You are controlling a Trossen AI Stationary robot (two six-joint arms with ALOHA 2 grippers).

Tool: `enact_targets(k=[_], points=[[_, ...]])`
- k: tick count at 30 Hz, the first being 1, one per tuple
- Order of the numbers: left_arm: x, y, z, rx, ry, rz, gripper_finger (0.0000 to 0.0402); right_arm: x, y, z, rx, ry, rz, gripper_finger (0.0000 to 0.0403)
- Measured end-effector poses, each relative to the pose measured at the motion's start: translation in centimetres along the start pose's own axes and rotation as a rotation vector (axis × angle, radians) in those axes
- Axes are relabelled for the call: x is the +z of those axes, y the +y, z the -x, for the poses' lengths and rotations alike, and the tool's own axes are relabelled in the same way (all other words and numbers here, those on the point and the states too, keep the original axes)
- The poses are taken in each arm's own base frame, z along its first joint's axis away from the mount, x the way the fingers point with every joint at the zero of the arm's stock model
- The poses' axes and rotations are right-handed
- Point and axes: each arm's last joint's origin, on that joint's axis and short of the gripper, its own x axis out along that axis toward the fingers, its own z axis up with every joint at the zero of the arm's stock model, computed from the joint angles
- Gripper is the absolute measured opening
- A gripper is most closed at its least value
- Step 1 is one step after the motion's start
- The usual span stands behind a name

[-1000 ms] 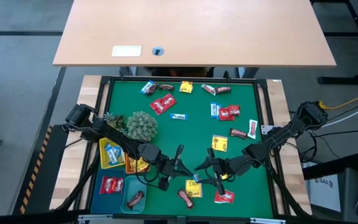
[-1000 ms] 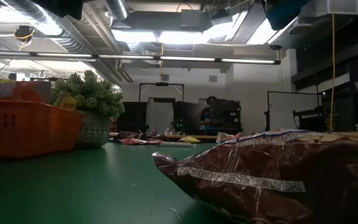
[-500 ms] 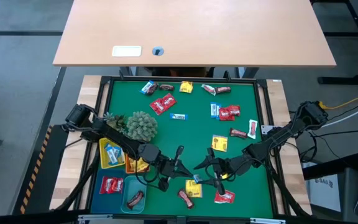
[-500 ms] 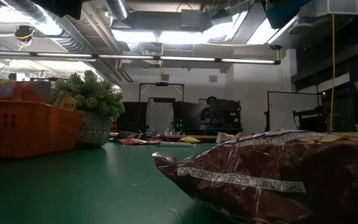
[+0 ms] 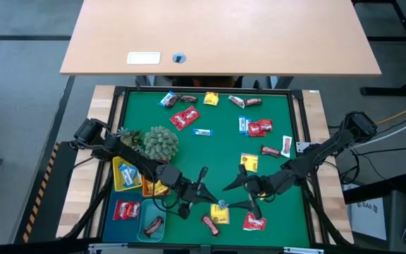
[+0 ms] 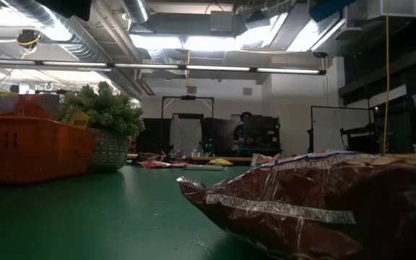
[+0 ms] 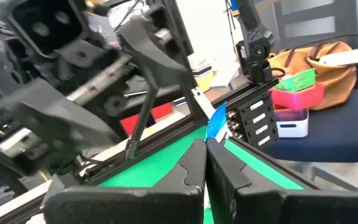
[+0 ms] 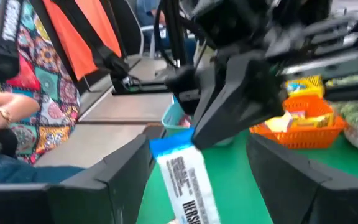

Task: Sort candy
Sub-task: Put the white chocolate into the yellow basket

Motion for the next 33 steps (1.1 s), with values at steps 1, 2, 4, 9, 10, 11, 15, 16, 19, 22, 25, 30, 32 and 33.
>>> enact_targets(k=[1,2,4,9,10,11,15,16,19,22,25,30,32,33], points=[[0.0,-0.1,0.0,-0.003,-0.001,0.000,0.0000,0.3,0.0,0.2,0.003,-0.010,-0.003,0.0264],[0.1,-0.2,0.0,-0.006,-0.002,-0.001,0.0000,0.5,0.0,0.4,0.005,-0.019,-0.005,0.0264],[0.2,-0.4,0.0,-0.009,-0.006,0.000,0.0000,1.0,0.0,0.7,0.009,-0.037,-0.010,0.0264],[1.1,-0.7,0.3,-0.017,-0.028,0.019,0.0000,1.9,0.1,1.5,0.019,-0.072,-0.020,0.0264],[1.4,-0.6,0.4,-0.017,-0.038,0.033,0.0000,2.0,0.1,1.6,0.020,-0.075,-0.021,0.0264],[1.8,-0.6,0.6,-0.016,-0.048,0.052,0.0000,2.1,0.1,1.6,0.020,-0.078,-0.021,0.0264],[3.7,-0.3,1.7,-0.032,-0.039,0.107,0.0000,2.0,0.1,1.6,0.020,-0.072,-0.020,0.0264],[4.2,-0.2,2.1,-0.042,-0.017,0.117,0.0000,2.0,0.1,1.6,0.018,-0.066,-0.019,0.0264],[5.4,0.0,3.8,-0.050,0.103,0.163,0.0000,1.6,0.0,1.6,0.009,-0.031,-0.010,0.0264],[6.5,0.1,6.5,-0.046,0.271,0.237,0.0000,1.3,-0.1,1.6,0.004,0.008,-0.001,0.0264],[7.4,0.0,9.8,-0.059,0.443,0.332,0.0000,0.8,-0.2,1.6,0.009,0.061,0.011,0.0264],[8.5,-0.2,15.7,-0.010,0.677,0.497,0.0000,0.2,-0.3,1.7,0.007,0.124,-0.002,0.0264],[8.7,-0.2,17.9,0.036,0.754,0.547,0.0000,0.0,-0.3,1.7,0.007,0.140,-0.022,0.0264],[8.8,-0.2,18.9,0.062,0.790,0.576,0.0000,0.0,-0.3,1.7,0.007,0.145,-0.030,0.0264]])
